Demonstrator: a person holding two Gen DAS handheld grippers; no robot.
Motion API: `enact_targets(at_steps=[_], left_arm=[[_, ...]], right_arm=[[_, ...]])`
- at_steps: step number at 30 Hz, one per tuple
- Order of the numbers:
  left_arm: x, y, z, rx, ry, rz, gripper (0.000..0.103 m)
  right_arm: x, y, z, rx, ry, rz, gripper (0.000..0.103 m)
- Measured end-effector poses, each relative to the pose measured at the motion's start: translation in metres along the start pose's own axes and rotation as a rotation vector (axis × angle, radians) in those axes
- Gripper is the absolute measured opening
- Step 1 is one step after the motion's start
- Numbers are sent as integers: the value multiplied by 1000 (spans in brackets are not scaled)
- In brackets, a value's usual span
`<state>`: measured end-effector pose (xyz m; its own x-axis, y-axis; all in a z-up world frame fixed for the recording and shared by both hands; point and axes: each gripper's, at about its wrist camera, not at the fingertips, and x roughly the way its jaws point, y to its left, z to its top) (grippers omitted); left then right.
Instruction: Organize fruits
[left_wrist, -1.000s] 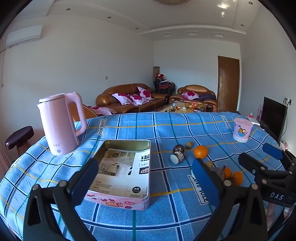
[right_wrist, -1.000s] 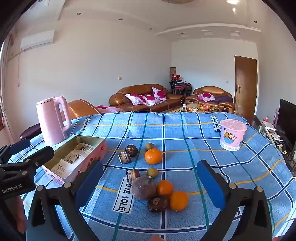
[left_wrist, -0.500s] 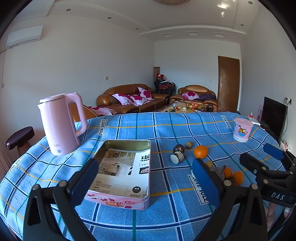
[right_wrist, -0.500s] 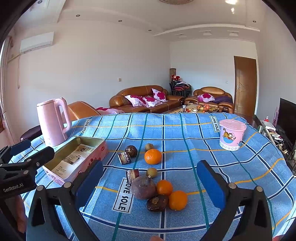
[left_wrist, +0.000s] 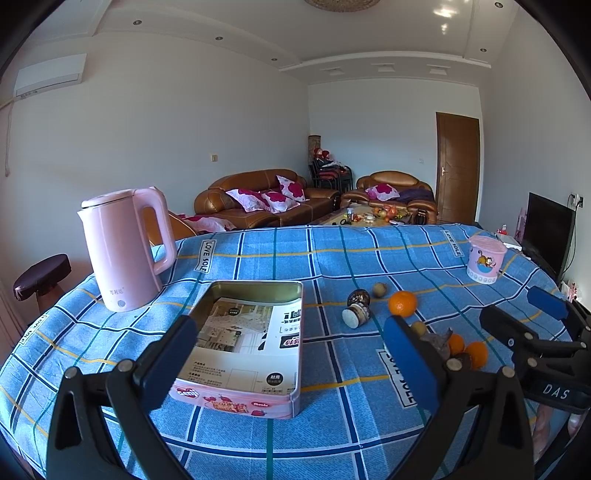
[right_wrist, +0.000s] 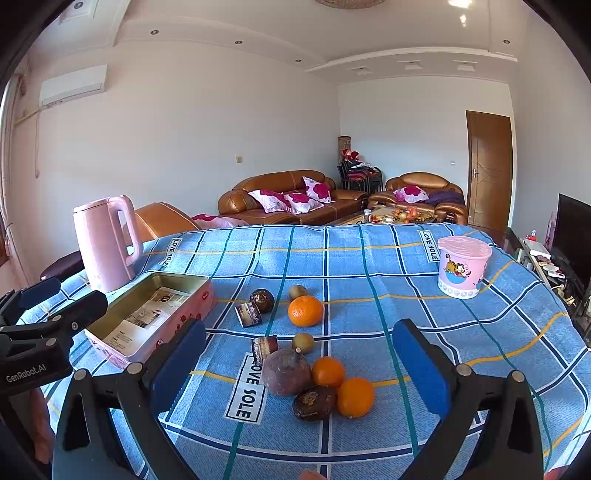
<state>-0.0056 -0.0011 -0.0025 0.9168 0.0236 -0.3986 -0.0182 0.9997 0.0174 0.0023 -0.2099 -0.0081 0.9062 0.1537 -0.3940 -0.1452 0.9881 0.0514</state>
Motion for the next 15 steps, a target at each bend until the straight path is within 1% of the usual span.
enact_targets(at_steps=[15], left_arm=[[0, 0, 0, 1, 0, 0, 103]], right_arm=[[0, 1, 0, 0, 2, 0, 102]])
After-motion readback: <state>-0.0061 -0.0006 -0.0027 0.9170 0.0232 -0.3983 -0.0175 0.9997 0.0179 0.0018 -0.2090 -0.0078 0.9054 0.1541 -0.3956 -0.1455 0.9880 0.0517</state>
